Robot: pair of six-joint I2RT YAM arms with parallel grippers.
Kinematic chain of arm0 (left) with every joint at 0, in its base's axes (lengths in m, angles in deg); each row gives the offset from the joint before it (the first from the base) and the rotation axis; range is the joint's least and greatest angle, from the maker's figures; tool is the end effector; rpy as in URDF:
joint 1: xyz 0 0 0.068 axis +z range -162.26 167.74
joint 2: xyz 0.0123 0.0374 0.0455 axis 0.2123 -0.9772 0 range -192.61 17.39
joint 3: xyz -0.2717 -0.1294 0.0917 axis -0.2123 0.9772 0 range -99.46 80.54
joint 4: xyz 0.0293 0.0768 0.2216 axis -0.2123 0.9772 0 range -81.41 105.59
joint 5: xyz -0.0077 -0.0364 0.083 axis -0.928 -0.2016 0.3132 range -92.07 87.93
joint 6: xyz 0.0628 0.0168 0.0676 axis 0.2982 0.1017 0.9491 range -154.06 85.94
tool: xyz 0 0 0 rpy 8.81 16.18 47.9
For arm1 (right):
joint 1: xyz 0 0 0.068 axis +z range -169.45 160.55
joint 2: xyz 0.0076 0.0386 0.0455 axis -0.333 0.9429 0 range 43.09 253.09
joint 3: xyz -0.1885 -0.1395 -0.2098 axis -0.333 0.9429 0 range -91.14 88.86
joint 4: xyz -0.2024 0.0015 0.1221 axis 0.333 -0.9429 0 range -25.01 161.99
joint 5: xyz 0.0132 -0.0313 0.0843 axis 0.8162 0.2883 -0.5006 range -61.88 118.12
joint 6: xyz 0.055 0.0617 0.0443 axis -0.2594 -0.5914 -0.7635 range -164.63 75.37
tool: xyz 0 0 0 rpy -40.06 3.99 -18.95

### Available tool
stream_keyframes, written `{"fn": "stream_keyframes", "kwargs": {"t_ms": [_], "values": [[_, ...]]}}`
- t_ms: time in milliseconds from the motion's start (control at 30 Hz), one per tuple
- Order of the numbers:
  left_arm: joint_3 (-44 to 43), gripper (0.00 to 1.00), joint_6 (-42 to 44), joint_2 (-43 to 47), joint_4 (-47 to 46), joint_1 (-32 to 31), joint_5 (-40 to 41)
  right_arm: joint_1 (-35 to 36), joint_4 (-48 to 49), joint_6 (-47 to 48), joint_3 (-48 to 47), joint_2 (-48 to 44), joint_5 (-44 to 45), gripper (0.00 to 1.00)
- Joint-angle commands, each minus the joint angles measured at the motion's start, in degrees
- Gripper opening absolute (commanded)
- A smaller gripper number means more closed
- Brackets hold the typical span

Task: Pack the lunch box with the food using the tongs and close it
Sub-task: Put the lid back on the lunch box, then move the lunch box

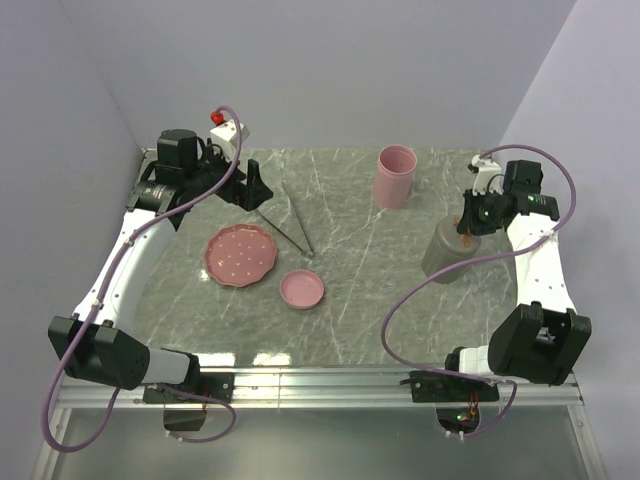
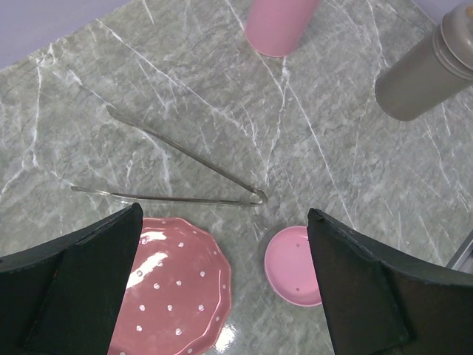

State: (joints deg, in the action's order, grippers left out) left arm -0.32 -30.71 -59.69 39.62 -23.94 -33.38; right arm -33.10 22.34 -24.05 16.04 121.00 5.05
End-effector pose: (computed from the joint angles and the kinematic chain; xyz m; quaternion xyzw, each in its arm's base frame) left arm 0.2799 -0.1027 0.4199 0.2468 0.7966 -0.2663 0.4833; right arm 0.2661 -0.0305 0.3301 -0.1169 0.9284 0.0948 0.3397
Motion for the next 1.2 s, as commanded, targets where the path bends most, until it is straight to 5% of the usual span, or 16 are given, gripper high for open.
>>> {"fn": "stream_keyframes", "kwargs": {"t_ms": [0, 500, 1167], "values": [[-0.17, 1.0, -0.72, 0.44, -1.76, 0.34, -1.65, 0.99, 1.57, 0.78, 0.48, -1.27, 1.36, 0.0], [0.61, 0.99, -0.89, 0.61, -1.93, 0.43, -1.91, 2.31, 1.57, 2.63, 3.82, 1.1, 4.97, 0.0], [0.88, 0.99, -1.51, 0.18, -1.93, 0.43, -2.97, 1.61, -2.91, 2.54, 5.05, 1.81, -3.82, 0.0]]}}
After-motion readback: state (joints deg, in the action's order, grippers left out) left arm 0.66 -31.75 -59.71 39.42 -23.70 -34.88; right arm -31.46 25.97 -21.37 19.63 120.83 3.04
